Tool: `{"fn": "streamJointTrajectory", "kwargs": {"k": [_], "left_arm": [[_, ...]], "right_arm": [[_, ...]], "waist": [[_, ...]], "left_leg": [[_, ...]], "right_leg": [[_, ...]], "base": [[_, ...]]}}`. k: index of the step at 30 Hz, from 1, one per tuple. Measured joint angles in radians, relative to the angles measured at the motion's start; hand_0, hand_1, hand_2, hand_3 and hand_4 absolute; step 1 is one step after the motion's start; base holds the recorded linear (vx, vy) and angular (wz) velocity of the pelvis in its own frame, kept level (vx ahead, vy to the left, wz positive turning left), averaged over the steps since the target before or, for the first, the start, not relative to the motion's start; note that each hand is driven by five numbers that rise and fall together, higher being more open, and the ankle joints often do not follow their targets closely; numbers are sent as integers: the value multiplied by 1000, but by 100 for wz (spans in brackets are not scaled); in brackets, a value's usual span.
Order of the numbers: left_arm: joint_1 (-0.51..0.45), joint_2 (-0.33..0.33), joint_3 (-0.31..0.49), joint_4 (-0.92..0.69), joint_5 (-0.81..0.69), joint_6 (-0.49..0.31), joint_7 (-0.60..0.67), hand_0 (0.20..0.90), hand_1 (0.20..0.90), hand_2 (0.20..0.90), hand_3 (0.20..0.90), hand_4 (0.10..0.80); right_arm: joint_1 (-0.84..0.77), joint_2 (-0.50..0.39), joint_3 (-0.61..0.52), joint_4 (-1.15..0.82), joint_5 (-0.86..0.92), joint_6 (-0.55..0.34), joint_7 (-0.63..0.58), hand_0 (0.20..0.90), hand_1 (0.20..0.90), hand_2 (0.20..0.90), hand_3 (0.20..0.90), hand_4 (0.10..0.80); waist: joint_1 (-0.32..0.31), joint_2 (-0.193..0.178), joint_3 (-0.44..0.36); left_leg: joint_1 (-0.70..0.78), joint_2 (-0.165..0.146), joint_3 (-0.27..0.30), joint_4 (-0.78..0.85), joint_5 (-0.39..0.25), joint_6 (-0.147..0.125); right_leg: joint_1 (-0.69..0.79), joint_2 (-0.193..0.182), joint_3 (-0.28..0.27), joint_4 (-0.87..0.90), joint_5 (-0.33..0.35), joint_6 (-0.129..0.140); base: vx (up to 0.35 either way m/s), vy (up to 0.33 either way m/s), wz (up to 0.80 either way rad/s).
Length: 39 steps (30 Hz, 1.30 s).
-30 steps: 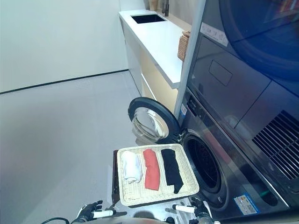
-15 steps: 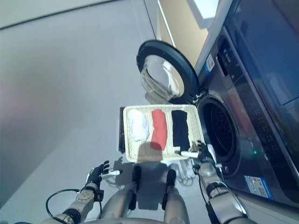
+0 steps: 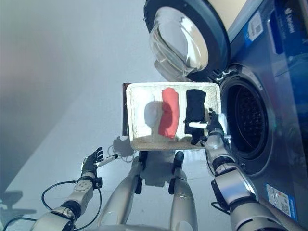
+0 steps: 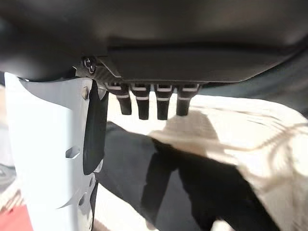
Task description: Pick up the clothes and place them into the washing machine
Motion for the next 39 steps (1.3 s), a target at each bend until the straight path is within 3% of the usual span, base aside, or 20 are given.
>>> {"fn": "streamJointTrajectory", "kwargs": {"k": [9,15,27,28,31,39], "left_arm": [[1,3,-43,-100,-6,-19,6,900,900,900,900,800],[-8,2,-103,-107,-6,-23,16,900,900,900,900,800],[-22,-5,-132,-154,-9,-41,40,900,900,900,900,800],[-29,-5,-140,-149,-9,-41,43,900,900,900,900,800],[-39,-13,-145,-142,-9,-40,50,900,900,900,900,800],[-34,-16,-153,-140,-10,-41,62,900,900,900,900,800]], "right_arm": [[-126,-39,11,85,21,2,-34,900,900,900,900,800],[-161,-39,38,95,18,0,-65,900,900,900,900,800],[-191,-22,80,151,-25,19,-116,900,900,900,900,800],[-190,-21,80,151,-27,20,-120,864,864,864,864,775],[-195,-17,99,154,-47,21,-162,200,200,200,200,300],[-191,-10,100,163,-74,23,-178,200,200,200,200,300]], "waist": [[28,11,21],[27,13,35],[51,16,35],[52,16,35],[53,17,34],[54,21,31]], "left_leg": [[-83,-10,-4,27,2,2],[-145,-23,-4,63,-3,3],[-276,-35,-3,180,-38,1],[-293,-36,-5,192,-39,1],[-327,-40,-6,229,-50,3],[-367,-56,-15,315,-82,-3]], "right_leg": [[-91,-11,-1,46,-10,-1],[-172,-26,14,126,-41,-5],[-296,-42,22,231,-70,-13],[-310,-43,22,239,-71,-12],[-336,-48,21,263,-76,-12],[-370,-66,22,346,-113,-19]], "base": [[-3,40,3],[13,41,6],[25,23,3],[-18,10,8],[-9,9,4],[6,12,7]]}}
